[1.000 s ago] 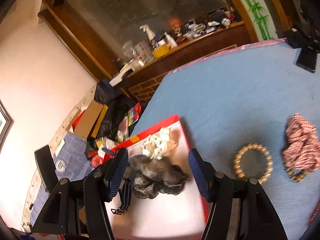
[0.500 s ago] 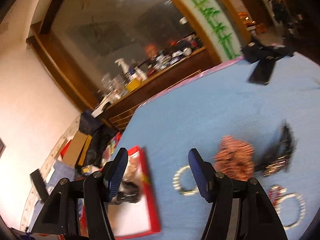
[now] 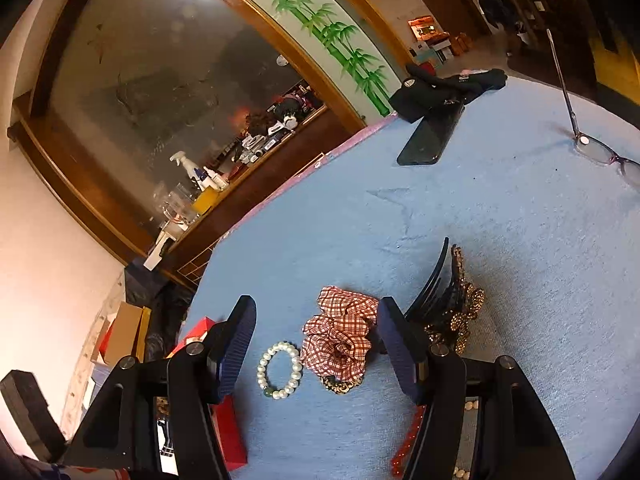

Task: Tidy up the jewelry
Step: 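Open both grippers and move them back toward the remaining jewelry, then grasp the red plaid scrunchie with the right gripper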

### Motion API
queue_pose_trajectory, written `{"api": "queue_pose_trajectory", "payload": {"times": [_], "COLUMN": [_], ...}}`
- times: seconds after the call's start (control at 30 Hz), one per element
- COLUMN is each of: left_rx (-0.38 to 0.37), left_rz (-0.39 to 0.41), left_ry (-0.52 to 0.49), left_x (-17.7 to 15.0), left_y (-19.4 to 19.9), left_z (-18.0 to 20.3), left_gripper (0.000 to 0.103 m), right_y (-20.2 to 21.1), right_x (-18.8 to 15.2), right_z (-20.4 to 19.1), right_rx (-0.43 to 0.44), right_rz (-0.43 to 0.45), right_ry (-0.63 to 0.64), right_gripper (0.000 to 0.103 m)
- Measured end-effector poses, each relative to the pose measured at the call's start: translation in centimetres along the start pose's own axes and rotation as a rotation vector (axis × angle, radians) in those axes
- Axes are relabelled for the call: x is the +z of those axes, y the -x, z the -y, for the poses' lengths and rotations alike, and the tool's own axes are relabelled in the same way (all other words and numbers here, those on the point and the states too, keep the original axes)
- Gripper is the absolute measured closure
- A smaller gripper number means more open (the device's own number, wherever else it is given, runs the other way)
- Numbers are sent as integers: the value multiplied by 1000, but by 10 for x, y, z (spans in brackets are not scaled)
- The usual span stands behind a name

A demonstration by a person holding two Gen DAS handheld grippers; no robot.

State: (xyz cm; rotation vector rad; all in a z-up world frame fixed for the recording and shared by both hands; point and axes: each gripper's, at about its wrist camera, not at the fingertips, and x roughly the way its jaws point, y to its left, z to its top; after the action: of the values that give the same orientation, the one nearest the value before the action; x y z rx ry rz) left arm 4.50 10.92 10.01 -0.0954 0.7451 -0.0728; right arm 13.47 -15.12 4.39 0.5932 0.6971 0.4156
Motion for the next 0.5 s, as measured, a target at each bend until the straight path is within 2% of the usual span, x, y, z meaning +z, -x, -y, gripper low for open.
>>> {"api": "queue_pose_trajectory", "payload": {"times": [0.23,0.37,0.5], "left_rx": [-15,45,95], "left_rz": [-175,-218,-235], "left_ry": [-143,-203,-233], "left_x": [-10,-17,-20], "left_y": [-75,-104,-126], "left_z": [47,60,70], "left_gripper": [62,63,73], "right_y": [1,1,1], "right_x": [1,1,1], "right_z": [1,-1,0], "right_rx": [29,44,68], "right_rz": [-8,-13,-19], "right_ry": [-10,-12,-28], "right_gripper": [35,35,35]}}
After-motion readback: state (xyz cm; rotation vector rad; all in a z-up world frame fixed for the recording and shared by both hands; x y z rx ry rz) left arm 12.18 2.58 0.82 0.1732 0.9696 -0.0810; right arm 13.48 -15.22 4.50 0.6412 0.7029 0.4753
